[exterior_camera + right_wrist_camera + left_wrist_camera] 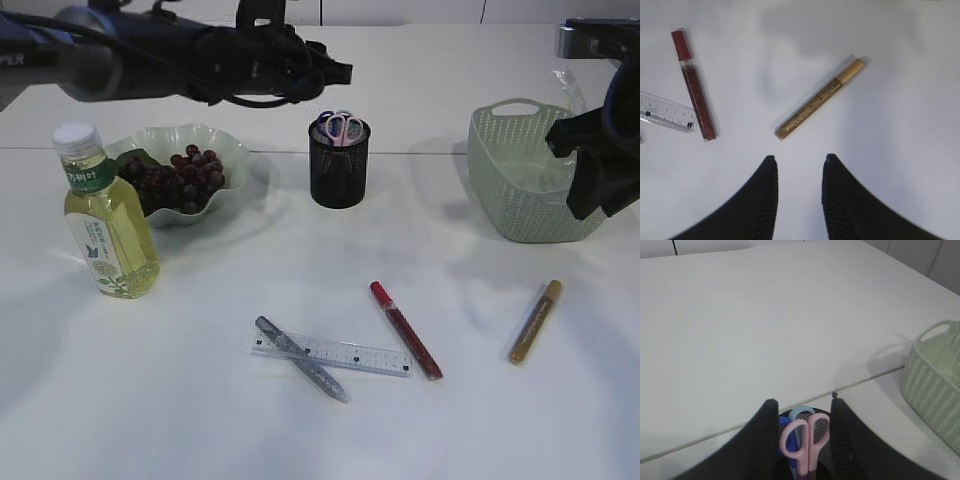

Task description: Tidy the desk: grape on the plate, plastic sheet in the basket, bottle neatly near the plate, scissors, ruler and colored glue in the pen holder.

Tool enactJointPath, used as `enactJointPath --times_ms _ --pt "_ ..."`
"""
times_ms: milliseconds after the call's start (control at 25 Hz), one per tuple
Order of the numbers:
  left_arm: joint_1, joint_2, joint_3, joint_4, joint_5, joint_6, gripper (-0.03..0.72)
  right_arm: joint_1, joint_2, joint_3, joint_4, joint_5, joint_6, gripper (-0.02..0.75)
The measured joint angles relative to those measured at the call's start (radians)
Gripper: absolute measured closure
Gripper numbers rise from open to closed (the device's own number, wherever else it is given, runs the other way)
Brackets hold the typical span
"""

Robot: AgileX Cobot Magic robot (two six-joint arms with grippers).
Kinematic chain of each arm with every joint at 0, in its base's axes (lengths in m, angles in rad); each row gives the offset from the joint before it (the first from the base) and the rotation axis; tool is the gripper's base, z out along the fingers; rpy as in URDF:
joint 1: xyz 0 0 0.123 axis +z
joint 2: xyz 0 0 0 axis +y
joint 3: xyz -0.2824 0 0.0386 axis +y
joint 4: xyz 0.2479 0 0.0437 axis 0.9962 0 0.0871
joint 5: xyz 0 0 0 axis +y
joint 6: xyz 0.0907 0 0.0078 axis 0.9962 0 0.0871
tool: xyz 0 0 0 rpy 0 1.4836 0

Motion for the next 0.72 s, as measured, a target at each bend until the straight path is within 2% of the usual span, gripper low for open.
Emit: enactJointPath --times_ms 440,720 --pt "0.026 -0.227 0.0 0.002 0.362 0.0 0.43 0.0 0.0 -0.025 0.004 0.028 -0.006 0.5" --pt "0.045 -0.364 0.0 0.002 0.618 0.0 0.407 0.0 0.0 -0.047 0.073 0.03 -0.03 0.499"
